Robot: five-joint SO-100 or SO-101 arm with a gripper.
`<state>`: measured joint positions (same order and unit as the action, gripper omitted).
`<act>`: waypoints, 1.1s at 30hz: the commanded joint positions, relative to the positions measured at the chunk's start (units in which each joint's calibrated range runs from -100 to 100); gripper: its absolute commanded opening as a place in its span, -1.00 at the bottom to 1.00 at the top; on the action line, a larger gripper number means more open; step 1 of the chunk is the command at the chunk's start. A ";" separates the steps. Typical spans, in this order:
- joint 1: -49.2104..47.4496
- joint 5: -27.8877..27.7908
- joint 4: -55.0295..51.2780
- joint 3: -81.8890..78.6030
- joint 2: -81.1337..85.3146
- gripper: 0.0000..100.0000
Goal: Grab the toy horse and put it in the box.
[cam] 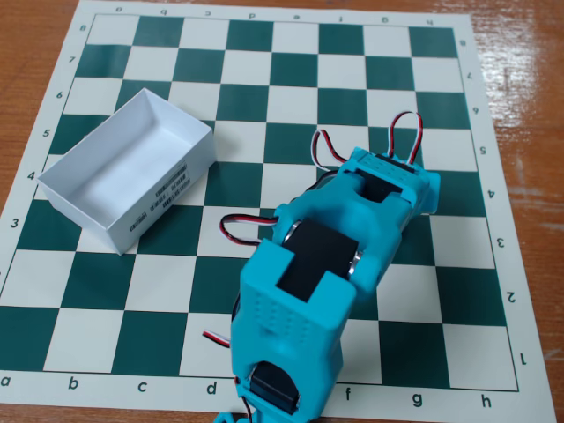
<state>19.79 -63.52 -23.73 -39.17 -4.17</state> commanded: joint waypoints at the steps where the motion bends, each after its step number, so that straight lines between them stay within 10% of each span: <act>1: 0.07 0.59 -0.85 -1.03 4.79 -1.00; 33: -38.72 7.47 10.61 1.61 19.30 -1.00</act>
<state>-16.13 -56.28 -15.85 -40.98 13.28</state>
